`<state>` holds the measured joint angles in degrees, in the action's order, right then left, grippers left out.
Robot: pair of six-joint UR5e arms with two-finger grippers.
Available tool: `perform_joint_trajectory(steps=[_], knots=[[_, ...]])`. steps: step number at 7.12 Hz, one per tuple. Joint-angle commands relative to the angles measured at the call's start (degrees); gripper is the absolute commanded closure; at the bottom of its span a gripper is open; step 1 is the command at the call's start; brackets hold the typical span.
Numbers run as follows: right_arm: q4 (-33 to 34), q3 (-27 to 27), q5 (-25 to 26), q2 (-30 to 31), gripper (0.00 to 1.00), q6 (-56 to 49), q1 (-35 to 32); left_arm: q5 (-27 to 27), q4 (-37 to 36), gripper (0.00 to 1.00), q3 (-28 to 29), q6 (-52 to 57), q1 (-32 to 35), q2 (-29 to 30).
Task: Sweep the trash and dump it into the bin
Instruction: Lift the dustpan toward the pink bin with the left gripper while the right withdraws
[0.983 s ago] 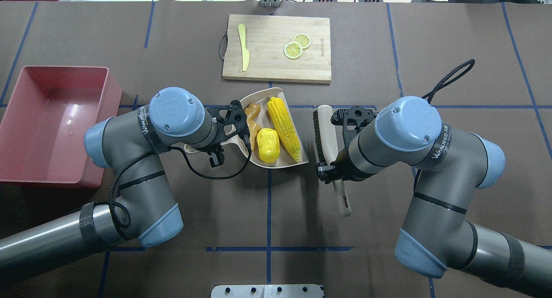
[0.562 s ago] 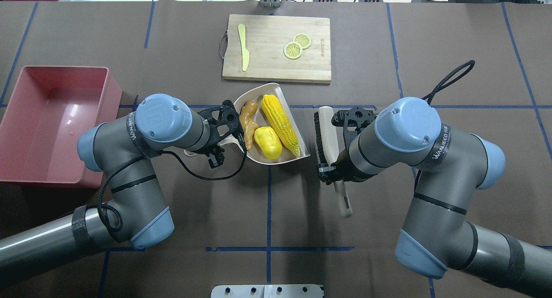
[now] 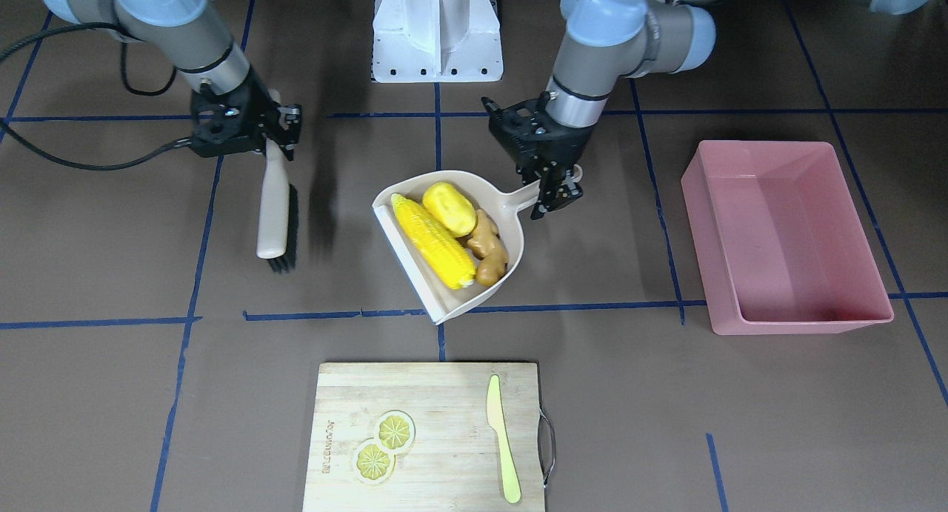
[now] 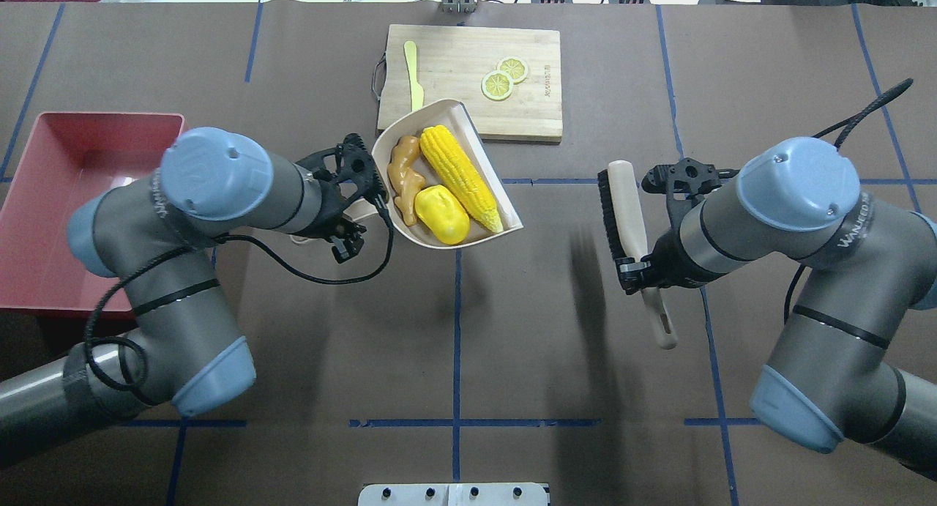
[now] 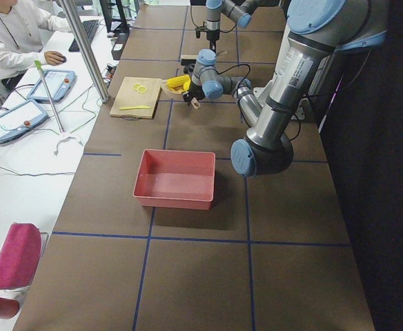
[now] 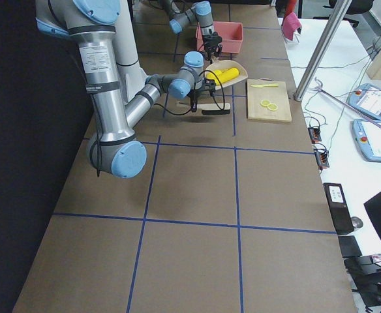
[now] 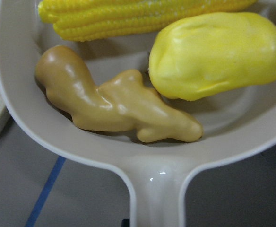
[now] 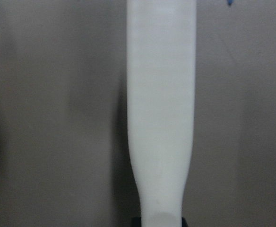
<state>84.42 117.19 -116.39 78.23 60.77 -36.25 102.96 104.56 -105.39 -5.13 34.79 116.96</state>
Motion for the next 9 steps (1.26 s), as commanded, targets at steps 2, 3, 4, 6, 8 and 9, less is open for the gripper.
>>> perform_joint_trajectory(steps=[2,3,4,6,8,9], knots=[[-0.4,0.6,0.2,4.4,1.00,-2.8,-2.5,13.9,-4.3,0.98,-8.8,0.6,12.2,-10.4],[-0.4,0.4,0.6,4.5,1.00,-3.2,-2.6,17.2,-4.2,0.98,-11.8,0.6,16.1,-15.4],[-0.4,0.1,0.9,4.6,1.00,-3.3,-2.5,20.6,-4.1,0.98,-14.2,0.6,20.4,-19.4],[-0.4,-0.4,1.3,4.7,1.00,-3.3,-2.3,25.5,-2.4,0.99,-14.8,3.4,29.7,-25.6],[-0.5,-1.0,1.5,4.5,1.00,-3.3,-2.2,25.7,-1.7,0.99,-14.7,14.4,36.1,-32.9],[-0.5,-1.4,2.0,4.4,1.00,-3.3,-2.2,25.6,-1.7,0.99,-14.7,20.0,37.8,-36.2]])
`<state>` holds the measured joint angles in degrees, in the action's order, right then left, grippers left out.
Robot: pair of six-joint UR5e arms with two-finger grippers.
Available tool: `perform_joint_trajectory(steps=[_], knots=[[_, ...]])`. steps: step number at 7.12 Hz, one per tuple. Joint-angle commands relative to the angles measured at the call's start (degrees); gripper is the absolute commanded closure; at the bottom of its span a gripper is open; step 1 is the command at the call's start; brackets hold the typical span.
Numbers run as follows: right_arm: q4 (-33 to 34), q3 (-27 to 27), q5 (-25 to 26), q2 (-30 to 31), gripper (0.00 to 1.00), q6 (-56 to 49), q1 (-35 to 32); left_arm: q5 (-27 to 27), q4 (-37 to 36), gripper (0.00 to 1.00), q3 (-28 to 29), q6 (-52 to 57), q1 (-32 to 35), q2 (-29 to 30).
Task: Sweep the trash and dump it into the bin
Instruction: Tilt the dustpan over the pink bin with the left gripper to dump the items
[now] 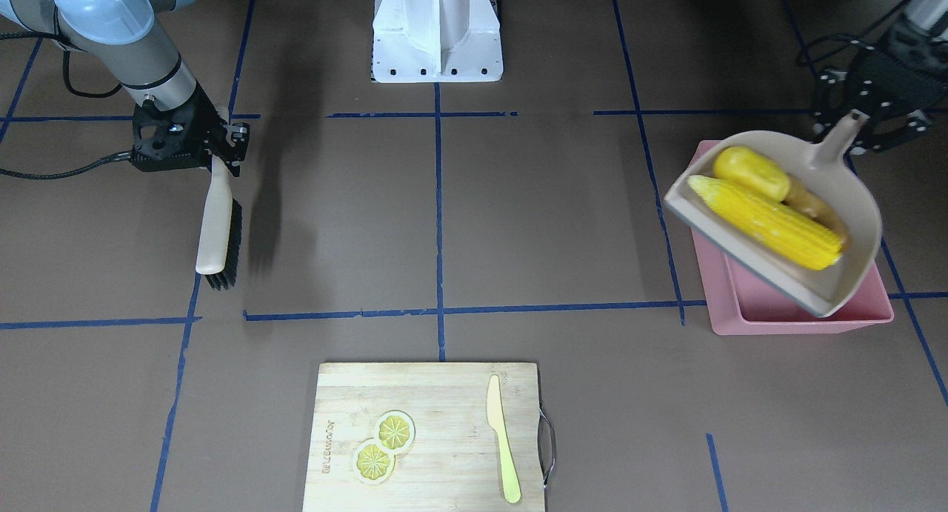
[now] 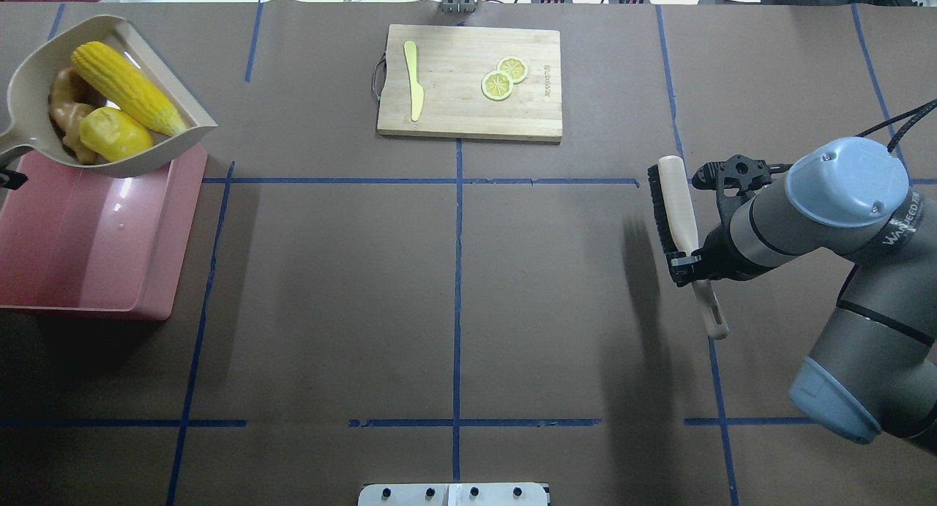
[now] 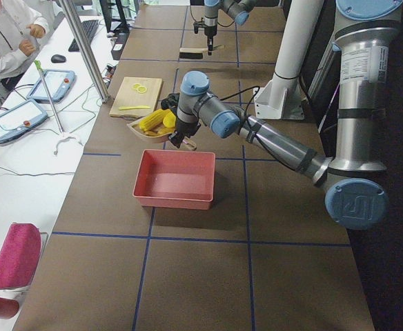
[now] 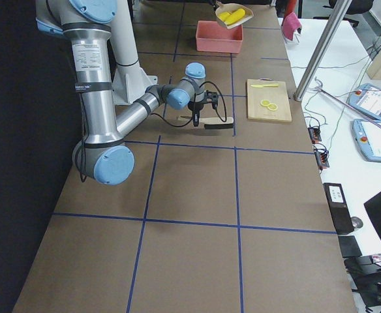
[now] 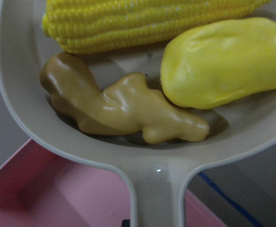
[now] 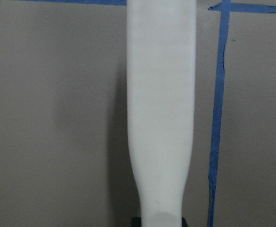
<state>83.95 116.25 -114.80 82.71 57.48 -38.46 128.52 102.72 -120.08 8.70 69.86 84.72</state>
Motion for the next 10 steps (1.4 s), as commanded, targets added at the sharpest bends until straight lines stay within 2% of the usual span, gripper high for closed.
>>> perform_joint_trajectory(steps=[1,2,4,6,7,9,10], knots=[[-0.1,-0.8,0.5,-0.1,1.00,0.0,0.1,0.0,-0.6,0.99,0.6,14.2,5.6,-5.5],[-0.1,-0.8,0.5,0.0,1.00,0.1,0.1,-1.0,-1.1,0.99,1.6,19.1,7.1,-6.3],[-0.1,-1.2,0.9,0.2,1.00,0.1,0.2,-6.4,-2.4,1.00,2.0,22.6,7.1,-6.3],[-0.1,-1.2,1.1,0.2,1.00,0.1,0.2,-18.9,-8.4,1.00,1.6,36.3,6.7,-5.1],[-0.1,-1.2,1.1,0.2,1.00,0.1,0.2,-23.0,-10.7,1.00,1.5,40.0,6.6,-4.4],[-0.1,-1.1,1.1,-0.2,1.00,0.2,0.2,-28.4,-11.2,1.00,1.3,48.9,5.8,-3.9],[-0.1,-1.1,1.1,-0.3,1.00,0.3,0.2,-30.0,-11.9,1.00,1.3,49.4,4.1,-3.8]])
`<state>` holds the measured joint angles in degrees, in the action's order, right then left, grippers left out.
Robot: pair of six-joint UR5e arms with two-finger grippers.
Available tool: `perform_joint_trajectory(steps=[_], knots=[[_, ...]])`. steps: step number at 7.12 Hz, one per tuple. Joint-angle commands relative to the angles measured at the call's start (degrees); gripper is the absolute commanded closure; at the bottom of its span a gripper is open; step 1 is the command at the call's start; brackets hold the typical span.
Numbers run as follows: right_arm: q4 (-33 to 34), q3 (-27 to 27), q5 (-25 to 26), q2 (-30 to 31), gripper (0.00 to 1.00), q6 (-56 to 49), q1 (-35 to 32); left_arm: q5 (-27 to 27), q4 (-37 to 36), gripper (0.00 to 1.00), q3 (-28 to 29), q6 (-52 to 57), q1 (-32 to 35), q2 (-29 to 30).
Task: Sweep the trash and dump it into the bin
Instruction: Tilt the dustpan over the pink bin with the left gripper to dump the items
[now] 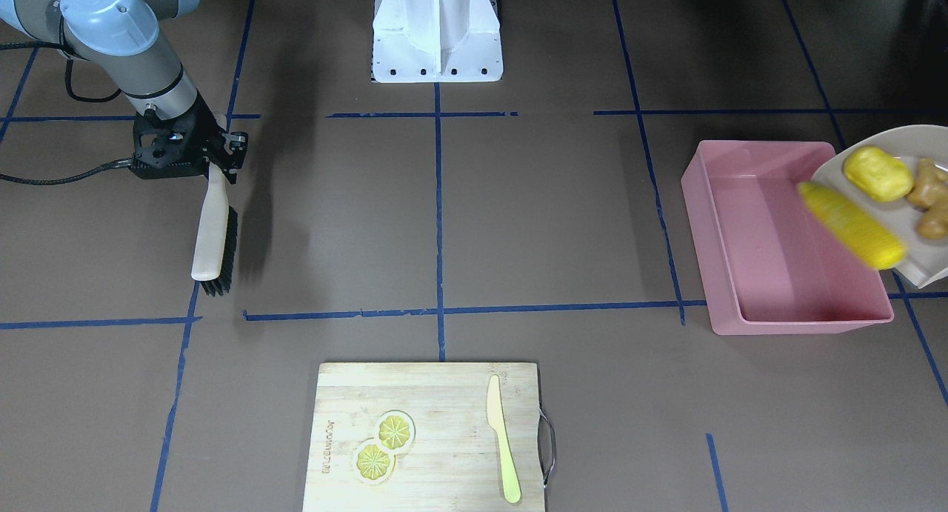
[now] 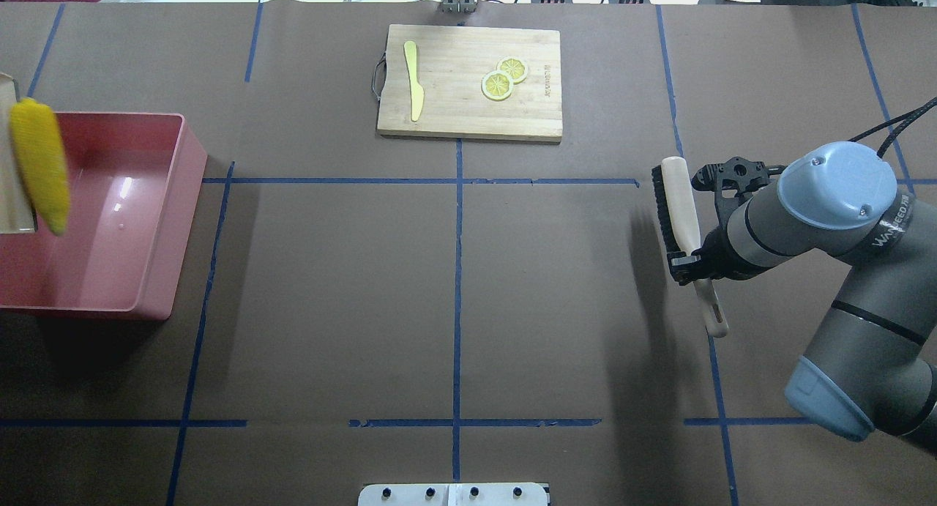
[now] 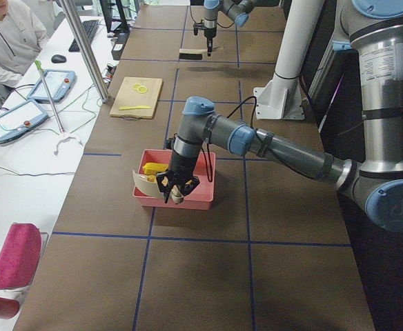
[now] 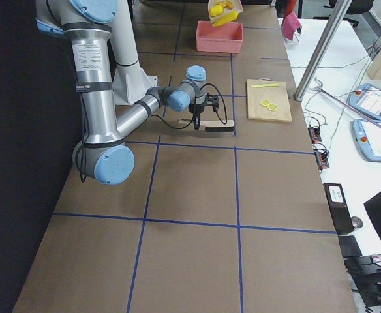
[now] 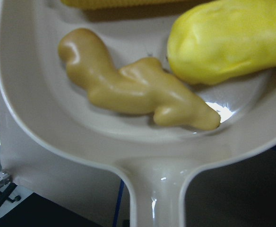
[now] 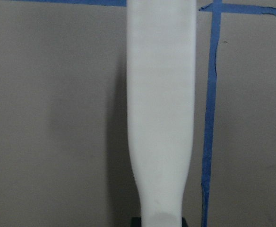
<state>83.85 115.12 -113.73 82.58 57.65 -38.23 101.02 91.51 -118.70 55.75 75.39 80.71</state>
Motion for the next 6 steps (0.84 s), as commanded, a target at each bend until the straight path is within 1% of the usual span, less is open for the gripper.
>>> perform_joint_trajectory(steps=[1,2,3,4,5,6], knots=[[0.0,0.0,0.0,-0.2,1.00,0.4,0.2,-6.4,-2.3,1.00,-0.2,2.4,-3.2,1.6],[0.0,0.0,0.0,-0.2,1.00,0.5,0.2,-7.8,-4.8,1.00,-0.2,2.7,-3.3,2.7],[0.0,0.0,0.0,-0.3,1.00,0.6,0.3,-7.2,-5.0,1.00,-0.1,5.0,-3.2,2.9],[0.0,0.0,0.0,-0.3,1.00,0.6,0.4,-4.4,-5.1,1.00,-0.9,5.5,-3.2,3.0],[0.0,0.0,0.0,-0.3,1.00,0.6,0.5,3.8,-5.1,1.00,-1.0,4.3,-3.1,4.4],[0.0,0.0,0.1,-0.4,1.00,0.8,0.9,10.9,-5.0,1.00,-1.3,-1.1,-3.0,5.8]])
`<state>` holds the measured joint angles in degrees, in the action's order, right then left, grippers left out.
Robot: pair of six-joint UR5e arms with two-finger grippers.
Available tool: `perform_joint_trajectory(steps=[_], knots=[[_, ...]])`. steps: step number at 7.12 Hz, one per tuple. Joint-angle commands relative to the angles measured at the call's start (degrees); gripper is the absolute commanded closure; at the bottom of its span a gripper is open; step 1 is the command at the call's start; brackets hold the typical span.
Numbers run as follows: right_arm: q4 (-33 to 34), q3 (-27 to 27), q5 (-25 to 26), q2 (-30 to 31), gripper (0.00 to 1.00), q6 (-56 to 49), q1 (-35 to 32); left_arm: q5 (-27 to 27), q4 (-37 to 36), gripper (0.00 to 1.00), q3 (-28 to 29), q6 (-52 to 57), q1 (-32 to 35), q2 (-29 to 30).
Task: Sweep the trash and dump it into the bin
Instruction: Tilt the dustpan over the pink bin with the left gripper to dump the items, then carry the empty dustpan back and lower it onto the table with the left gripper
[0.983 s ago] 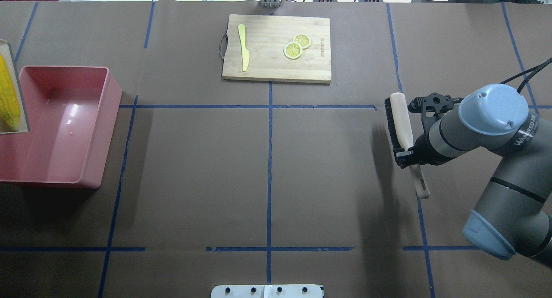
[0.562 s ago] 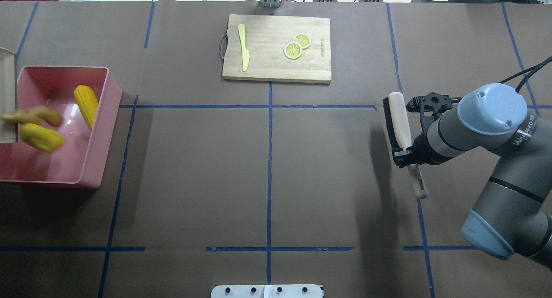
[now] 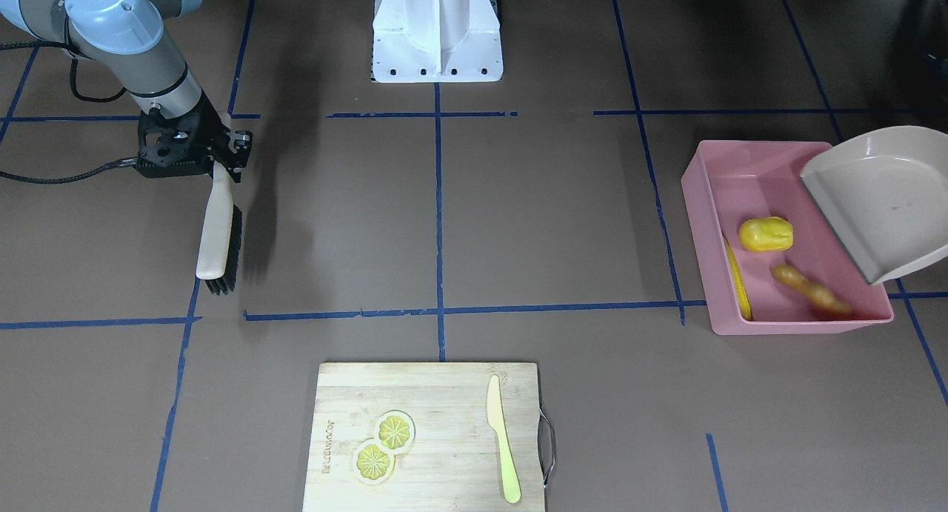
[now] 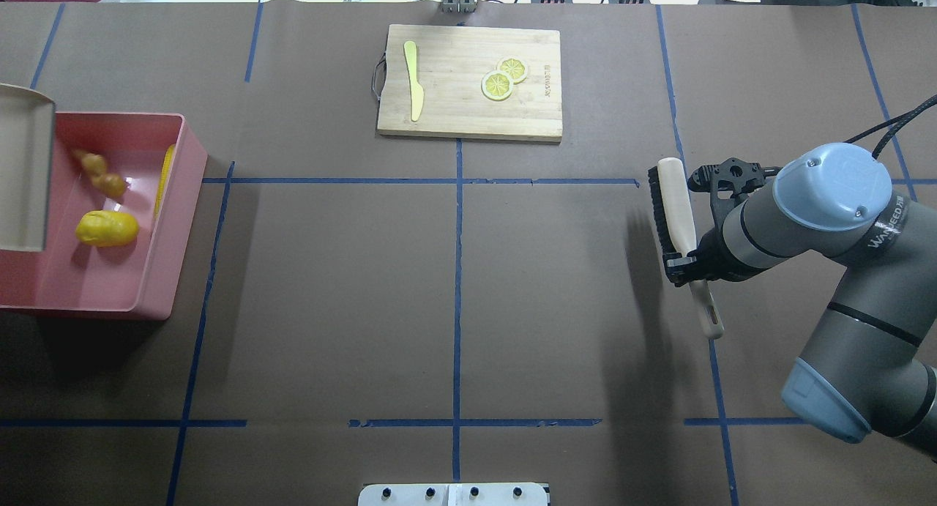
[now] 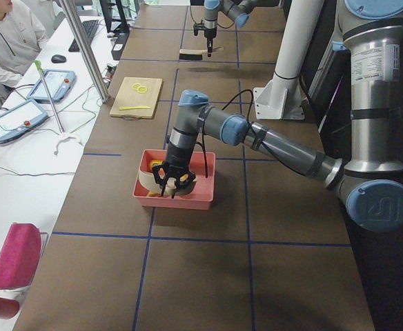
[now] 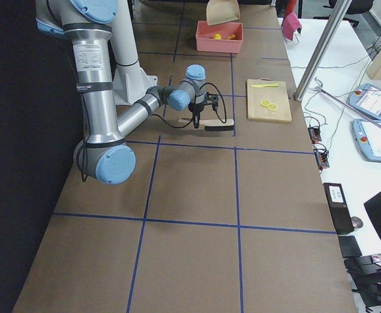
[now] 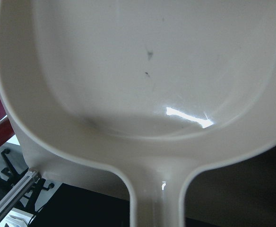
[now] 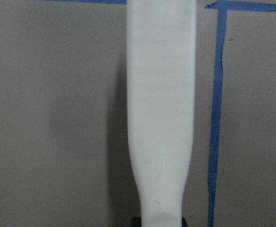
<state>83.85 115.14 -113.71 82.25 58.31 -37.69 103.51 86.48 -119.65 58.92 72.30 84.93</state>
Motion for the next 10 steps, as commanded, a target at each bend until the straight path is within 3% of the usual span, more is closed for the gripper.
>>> perform_joint_trajectory(steps=[1,2,3,4,6,8,10], knots=[[0.0,0.0,0.1,-0.1,1.00,0.1,0.3,13.9,-0.1,1.00,-0.8,-8.8,0.0,5.2],[0.0,0.0,0.2,-0.1,1.00,0.1,0.5,18.4,0.0,1.00,-1.0,-14.7,-0.1,8.6],[0.0,0.0,0.2,-0.2,1.00,0.1,0.6,18.7,-0.1,1.00,-1.0,-19.3,-3.3,12.8],[0.0,-0.1,0.2,-0.5,1.00,0.2,1.0,17.3,-0.1,1.00,-0.9,-22.3,-11.8,15.4],[0.0,-0.3,2.0,-0.5,1.00,0.4,2.0,8.9,-0.1,0.97,-0.1,-28.5,-26.5,18.6],[-0.1,-0.8,2.6,-0.6,1.00,0.5,2.3,7.3,-0.2,0.93,3.3,-38.4,-34.7,23.8],[-0.1,-0.8,2.7,-0.6,1.00,0.5,2.4,-1.1,-0.1,0.88,6.4,-40.9,-41.4,27.3]])
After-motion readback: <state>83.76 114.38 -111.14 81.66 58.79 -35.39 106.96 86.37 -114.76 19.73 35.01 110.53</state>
